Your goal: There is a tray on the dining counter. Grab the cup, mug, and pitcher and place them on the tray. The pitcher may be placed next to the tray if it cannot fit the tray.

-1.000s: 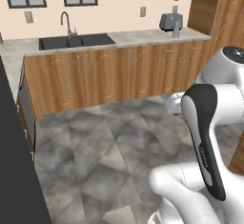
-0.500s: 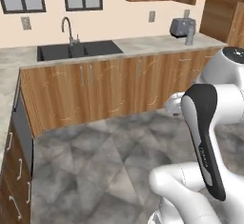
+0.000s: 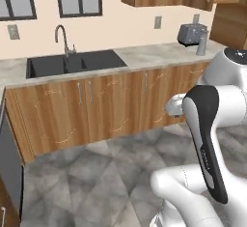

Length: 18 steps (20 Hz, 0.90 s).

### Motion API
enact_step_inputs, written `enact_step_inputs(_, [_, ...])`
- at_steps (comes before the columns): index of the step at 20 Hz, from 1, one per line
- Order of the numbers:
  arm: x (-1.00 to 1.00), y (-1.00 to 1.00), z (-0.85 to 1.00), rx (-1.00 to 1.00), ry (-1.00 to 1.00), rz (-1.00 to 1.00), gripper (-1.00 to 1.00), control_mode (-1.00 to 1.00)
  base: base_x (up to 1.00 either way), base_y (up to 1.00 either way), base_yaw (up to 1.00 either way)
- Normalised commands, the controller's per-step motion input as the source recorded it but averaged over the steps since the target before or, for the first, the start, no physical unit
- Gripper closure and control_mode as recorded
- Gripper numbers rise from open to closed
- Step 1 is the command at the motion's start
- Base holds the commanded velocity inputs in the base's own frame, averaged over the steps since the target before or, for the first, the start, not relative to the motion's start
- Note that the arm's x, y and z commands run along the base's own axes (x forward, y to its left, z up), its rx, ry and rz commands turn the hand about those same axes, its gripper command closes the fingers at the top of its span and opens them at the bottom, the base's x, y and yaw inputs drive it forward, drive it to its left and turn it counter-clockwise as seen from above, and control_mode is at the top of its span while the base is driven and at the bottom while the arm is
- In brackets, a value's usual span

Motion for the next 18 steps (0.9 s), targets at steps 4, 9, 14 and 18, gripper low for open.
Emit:
enact_step_inputs(4, [0.00, 0.00, 0.00, 0.00, 0.00, 0.00, -1.00, 1.00, 0.92, -0.51, -0.43])
enact_step_inputs(9, [0.00, 0.00, 0.00, 0.00, 0.00, 0.00, -1.00, 1.00, 0.65, -0.47, -0.60])
enact_step_inputs(14, [0.00, 0.00, 0.00, 0.00, 0.00, 0.00, -1.00, 1.00, 0.65, -0.31, -0.62])
enact_step_inputs(18, [0.00, 0.00, 0.00, 0.00, 0.00, 0.00, -1.00, 1.00, 0.69, -0.25, -0.61])
